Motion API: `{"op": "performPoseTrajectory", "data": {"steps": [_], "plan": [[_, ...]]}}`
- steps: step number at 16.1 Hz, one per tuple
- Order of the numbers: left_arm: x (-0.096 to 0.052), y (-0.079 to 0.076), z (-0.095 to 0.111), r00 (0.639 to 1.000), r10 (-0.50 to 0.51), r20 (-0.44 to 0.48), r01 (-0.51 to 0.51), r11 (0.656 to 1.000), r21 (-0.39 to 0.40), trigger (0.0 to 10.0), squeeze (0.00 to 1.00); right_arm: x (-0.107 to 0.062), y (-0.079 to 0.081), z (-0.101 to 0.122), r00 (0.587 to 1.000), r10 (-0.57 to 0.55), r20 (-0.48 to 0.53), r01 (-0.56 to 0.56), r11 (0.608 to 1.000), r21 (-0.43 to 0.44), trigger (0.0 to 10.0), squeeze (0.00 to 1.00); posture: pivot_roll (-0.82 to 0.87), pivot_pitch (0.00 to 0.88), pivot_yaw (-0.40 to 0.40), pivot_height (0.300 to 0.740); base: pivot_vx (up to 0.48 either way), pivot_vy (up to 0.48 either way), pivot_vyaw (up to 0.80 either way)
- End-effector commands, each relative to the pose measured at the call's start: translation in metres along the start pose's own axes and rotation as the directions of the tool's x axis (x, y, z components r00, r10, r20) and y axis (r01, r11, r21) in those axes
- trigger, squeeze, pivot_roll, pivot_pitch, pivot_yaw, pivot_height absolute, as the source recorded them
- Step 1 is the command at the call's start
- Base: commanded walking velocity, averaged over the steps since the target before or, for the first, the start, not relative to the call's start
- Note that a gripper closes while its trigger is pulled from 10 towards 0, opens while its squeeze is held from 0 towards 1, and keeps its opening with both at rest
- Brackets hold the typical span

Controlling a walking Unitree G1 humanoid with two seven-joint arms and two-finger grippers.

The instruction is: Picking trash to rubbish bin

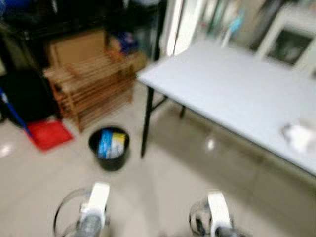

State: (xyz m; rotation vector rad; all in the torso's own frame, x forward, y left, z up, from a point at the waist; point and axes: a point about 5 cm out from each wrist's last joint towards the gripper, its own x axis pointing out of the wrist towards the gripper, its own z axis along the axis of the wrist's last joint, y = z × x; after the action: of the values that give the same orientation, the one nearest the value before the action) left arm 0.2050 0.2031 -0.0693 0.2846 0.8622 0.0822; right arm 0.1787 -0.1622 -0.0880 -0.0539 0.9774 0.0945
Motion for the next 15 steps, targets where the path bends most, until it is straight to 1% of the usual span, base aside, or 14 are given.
{"op": "performPoseTrajectory", "data": {"steps": [1, 3, 11, 15], "plan": [[-0.0006, -0.0032, -0.0017, 1.000, -0.002, -0.005, 0.002, 1.000, 0.005, 10.0, 0.00, 0.0009, -0.0051, 0.0094, 1.000, -0.014, 0.023, 0.014, 1.000, 0.002, 10.0, 0.00, 0.00, 0.044, -0.099, 0.740, 0.000, 0.000, 0.00], [-0.0007, -0.0034, -0.0011, 1.000, -0.001, 0.001, 0.001, 1.000, -0.017, 10.0, 0.00, 0.0008, -0.0056, 0.0095, 1.000, -0.013, 0.027, 0.013, 1.000, 0.007, 10.0, 0.00, 0.00, 0.044, -0.100, 0.740, 0.000, 0.000, 0.00], [-0.0007, -0.0039, -0.0010, 1.000, -0.008, 0.003, 0.008, 1.000, -0.027, 10.0, 0.00, 0.0005, -0.0057, 0.0071, 1.000, -0.011, 0.017, 0.011, 1.000, 0.006, 10.0, 0.00, 0.00, 0.045, -0.101, 0.740, 0.000, 0.000, 0.00], [-0.0008, -0.0051, -0.0017, 1.000, -0.024, -0.001, 0.024, 0.999, -0.029, 10.0, 0.00, 0.0007, -0.0042, 0.0065, 1.000, -0.005, 0.008, 0.005, 1.000, -0.010, 10.0, 0.00, 0.00, 0.047, -0.102, 0.740, 0.000, 0.000, -0.80]]}}
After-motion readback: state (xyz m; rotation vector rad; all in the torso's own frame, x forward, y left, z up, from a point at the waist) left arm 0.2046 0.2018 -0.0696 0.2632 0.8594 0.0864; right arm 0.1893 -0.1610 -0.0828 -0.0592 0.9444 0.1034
